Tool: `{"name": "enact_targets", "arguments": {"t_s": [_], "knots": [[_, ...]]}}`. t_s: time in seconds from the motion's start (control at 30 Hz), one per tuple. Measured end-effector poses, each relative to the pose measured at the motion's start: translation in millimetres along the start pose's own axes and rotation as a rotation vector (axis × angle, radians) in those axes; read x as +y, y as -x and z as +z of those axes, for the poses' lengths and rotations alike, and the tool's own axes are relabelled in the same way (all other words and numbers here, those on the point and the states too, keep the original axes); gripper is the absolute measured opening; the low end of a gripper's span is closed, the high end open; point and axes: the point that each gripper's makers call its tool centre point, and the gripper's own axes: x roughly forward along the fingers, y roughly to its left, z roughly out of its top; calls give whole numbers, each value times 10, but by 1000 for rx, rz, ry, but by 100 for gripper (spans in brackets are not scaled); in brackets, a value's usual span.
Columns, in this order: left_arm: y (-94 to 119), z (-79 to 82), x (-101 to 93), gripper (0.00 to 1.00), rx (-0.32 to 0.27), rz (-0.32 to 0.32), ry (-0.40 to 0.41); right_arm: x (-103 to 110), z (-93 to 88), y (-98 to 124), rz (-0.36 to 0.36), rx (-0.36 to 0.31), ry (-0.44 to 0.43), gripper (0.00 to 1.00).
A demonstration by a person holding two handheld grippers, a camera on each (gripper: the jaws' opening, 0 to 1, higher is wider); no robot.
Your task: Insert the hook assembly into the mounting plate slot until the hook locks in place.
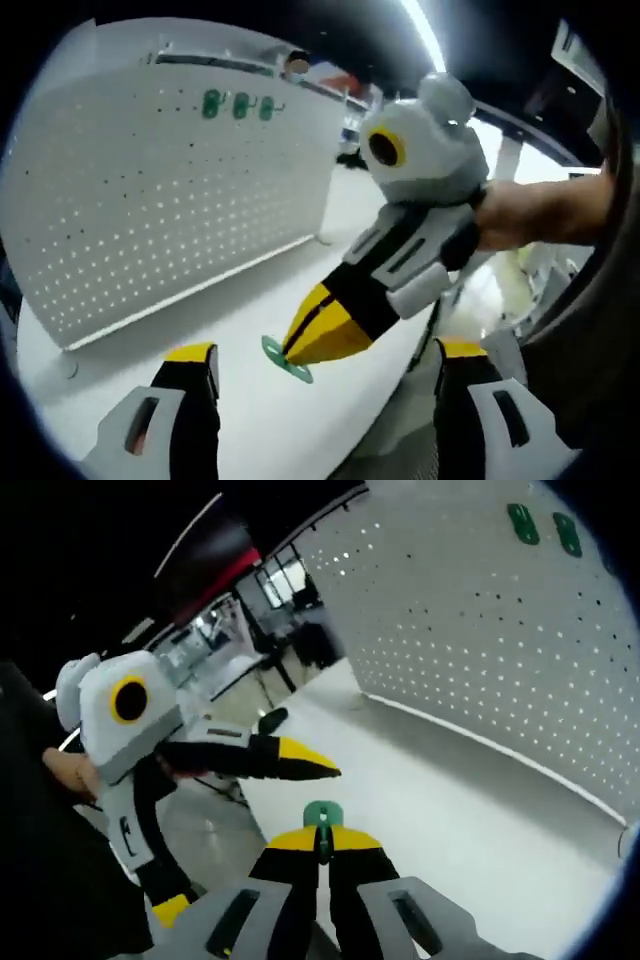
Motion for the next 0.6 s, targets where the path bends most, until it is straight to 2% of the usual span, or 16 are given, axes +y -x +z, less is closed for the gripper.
{"name": "enact_targets", "arguments": {"t_s": [0.1, 0.2, 0.27, 0.5, 0.57, 0.6], "knots": [[16, 55, -6, 100, -18, 4, 16, 20, 59, 12, -31, -28, 94, 0], [38, 89, -48, 100, -29, -22, 45, 3, 114, 30, -59, -57, 134, 0], [53, 110, -62, 100, -39, -29, 67, -20, 146, 52, -89, -67, 146, 0], [138, 263, -11, 100, -117, -6, 153, -142, 360, 171, -204, -183, 182, 0], [156, 261, 73, 100, -113, 35, 129, -206, 457, 223, -260, -248, 186, 0], [179, 242, 157, 100, -102, 78, 126, -235, 480, 238, -278, -266, 174, 0]]}}
